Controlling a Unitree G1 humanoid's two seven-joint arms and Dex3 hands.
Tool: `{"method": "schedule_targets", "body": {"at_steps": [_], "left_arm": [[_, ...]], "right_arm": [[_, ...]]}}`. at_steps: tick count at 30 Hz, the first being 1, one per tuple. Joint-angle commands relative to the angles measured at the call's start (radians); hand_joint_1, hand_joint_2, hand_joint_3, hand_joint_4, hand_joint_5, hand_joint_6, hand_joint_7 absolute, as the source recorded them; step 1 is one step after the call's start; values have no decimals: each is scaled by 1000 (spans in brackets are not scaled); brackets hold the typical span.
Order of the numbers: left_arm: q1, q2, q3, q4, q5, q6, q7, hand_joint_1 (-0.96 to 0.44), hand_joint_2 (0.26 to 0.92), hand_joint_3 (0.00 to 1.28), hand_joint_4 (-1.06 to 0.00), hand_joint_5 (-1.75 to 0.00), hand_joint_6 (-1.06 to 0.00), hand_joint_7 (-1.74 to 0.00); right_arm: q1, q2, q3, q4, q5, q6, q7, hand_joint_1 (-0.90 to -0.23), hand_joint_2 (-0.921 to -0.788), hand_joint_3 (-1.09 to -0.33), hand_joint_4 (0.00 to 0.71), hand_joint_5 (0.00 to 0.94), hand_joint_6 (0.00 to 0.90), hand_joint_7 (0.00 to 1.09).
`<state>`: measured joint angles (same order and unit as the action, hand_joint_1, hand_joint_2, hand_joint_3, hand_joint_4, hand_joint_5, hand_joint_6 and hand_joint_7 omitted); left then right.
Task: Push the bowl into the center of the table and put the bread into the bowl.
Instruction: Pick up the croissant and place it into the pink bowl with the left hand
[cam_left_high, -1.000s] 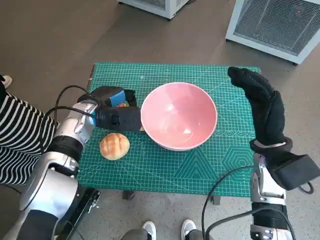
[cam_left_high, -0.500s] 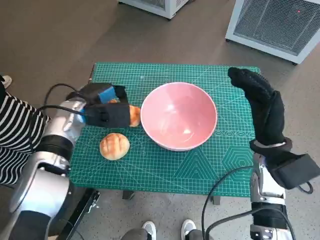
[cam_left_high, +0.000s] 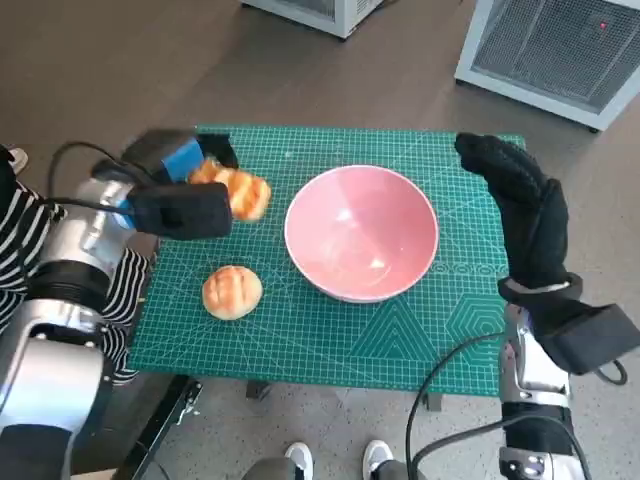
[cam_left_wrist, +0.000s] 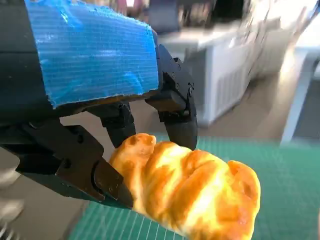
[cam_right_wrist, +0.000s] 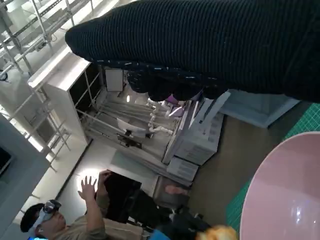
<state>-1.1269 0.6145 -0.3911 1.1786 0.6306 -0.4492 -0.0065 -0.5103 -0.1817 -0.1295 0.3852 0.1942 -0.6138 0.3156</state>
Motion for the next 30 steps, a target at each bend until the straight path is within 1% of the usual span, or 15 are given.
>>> {"method": "schedule_targets", "body": {"at_steps": [1,8,14,20,24,27,30], "left_arm": [[-27,31,32,-75,-23,-46,31,1,920,22,-790,-1045,-627,-1162],[-8,28,81,-169,-61,-85,34,1,920,24,-787,-1035,-625,-1177],[20,3,109,-274,-94,-105,11,0,920,26,-787,-1048,-619,-1172],[41,-41,107,-378,-111,-102,-28,0,920,42,-768,-1081,-602,-1183],[42,-74,90,-422,-101,-95,-61,0,920,34,-769,-1073,-618,-1174],[38,-101,70,-419,-83,-98,-70,1,920,30,-762,-1062,-632,-1176],[30,-123,54,-400,-67,-107,-70,1,920,39,-749,-1067,-626,-1190]], "right_arm": [[2,8,4,22,6,4,12,-782,-921,-768,200,0,56,521],[1,9,6,26,7,3,13,-782,-921,-770,199,0,54,523],[3,8,3,25,17,3,22,-782,-921,-769,200,0,54,525],[2,5,-2,30,20,1,25,-782,-921,-767,201,1,54,527],[7,4,-5,26,17,0,21,-782,-921,-766,201,1,55,528],[11,4,-7,26,13,-5,18,-782,-921,-766,201,1,57,529],[12,3,-9,28,11,-7,16,-782,-921,-766,201,1,58,529]]}}
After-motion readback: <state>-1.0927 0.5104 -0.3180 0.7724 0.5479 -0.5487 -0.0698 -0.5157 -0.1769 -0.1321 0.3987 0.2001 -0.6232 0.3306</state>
